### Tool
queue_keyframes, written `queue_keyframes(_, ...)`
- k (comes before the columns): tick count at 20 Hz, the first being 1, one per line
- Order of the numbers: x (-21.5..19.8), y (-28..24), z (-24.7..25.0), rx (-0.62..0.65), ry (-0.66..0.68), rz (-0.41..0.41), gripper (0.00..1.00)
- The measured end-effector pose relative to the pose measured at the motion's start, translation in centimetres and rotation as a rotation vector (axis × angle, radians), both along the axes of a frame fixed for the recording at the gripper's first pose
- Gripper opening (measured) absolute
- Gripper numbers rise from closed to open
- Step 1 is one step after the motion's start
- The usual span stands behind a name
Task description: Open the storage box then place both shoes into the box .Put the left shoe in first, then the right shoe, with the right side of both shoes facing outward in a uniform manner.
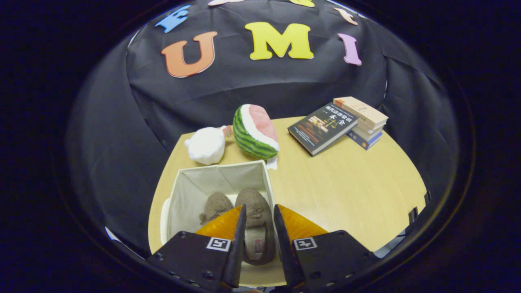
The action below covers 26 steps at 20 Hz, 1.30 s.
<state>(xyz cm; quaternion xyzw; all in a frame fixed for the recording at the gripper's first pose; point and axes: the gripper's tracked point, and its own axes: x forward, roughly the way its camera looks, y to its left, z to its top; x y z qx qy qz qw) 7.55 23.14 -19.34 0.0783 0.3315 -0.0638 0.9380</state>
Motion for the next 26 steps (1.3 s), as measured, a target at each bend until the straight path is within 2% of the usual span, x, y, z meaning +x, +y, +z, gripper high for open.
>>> queue_keyframes(2,-0.5,-0.9,1.6,-0.026,-0.042,0.019,0.64)
queue_keyframes(5,-1.3,-3.5,4.8,-0.077,-0.116,-0.001,0.97)
queue_keyframes(16,-6.7,-12.4,16.1,-0.145,-0.417,-0.023,0.97)
queue_keyframes(21,-9.0,-14.8,18.8,-0.15,-0.507,-0.017,0.97)
queue_keyframes(26,-10.6,-16.5,19.5,-0.13,-0.552,-0.043,0.97)
